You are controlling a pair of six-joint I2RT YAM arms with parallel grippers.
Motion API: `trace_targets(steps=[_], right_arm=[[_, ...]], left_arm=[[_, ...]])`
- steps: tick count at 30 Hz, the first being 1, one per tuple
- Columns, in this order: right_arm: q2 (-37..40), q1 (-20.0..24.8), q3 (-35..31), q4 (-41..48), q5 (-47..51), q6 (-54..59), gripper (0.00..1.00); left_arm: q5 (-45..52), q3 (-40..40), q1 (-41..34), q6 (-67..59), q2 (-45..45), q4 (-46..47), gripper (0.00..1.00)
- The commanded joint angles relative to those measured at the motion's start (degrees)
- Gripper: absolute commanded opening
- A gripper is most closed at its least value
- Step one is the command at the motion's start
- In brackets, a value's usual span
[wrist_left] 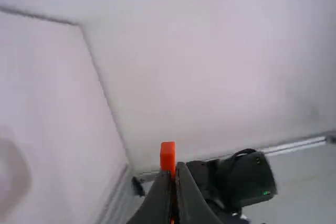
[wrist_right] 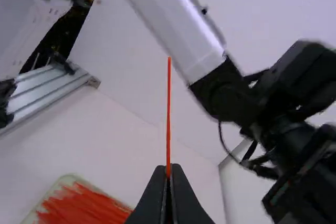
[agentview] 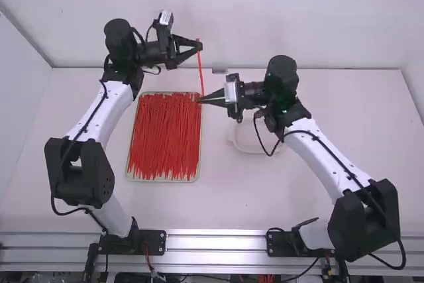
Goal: Fasten the cable tie
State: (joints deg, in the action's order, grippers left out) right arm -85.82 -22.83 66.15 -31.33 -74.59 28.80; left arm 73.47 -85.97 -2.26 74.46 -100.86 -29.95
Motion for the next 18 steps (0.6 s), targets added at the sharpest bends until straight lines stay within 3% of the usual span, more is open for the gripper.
trace_targets(steps=[1, 2, 5, 9, 18], right_arm=[[-0.1, 0.5, 1.3, -7.6, 4.4, -29.2, 0.00], [-0.1, 0.4, 1.3, -8.2, 4.9, -30.7, 0.00], [-0.1, -0.6, 1.3, -14.2, 13.3, -52.6, 0.00], [0.0, -1.0, 1.3, -14.8, 16.7, -66.3, 0.00], [0.0, -2.3, 1.3, -12.8, 16.5, -76.2, 0.00]], left_arm=[[1.4, 0.2, 0.0, -8.2, 0.5, -5.4, 0.02], [1.4, 0.2, 0.0, -8.5, 0.5, -6.1, 0.02], [2.0, 0.2, 0.0, -14.3, 0.5, -19.4, 0.02], [2.0, 0.2, 0.0, -21.4, 0.5, -30.9, 0.02], [5.6, 0.2, -0.1, -37.4, 0.5, -42.5, 0.02]])
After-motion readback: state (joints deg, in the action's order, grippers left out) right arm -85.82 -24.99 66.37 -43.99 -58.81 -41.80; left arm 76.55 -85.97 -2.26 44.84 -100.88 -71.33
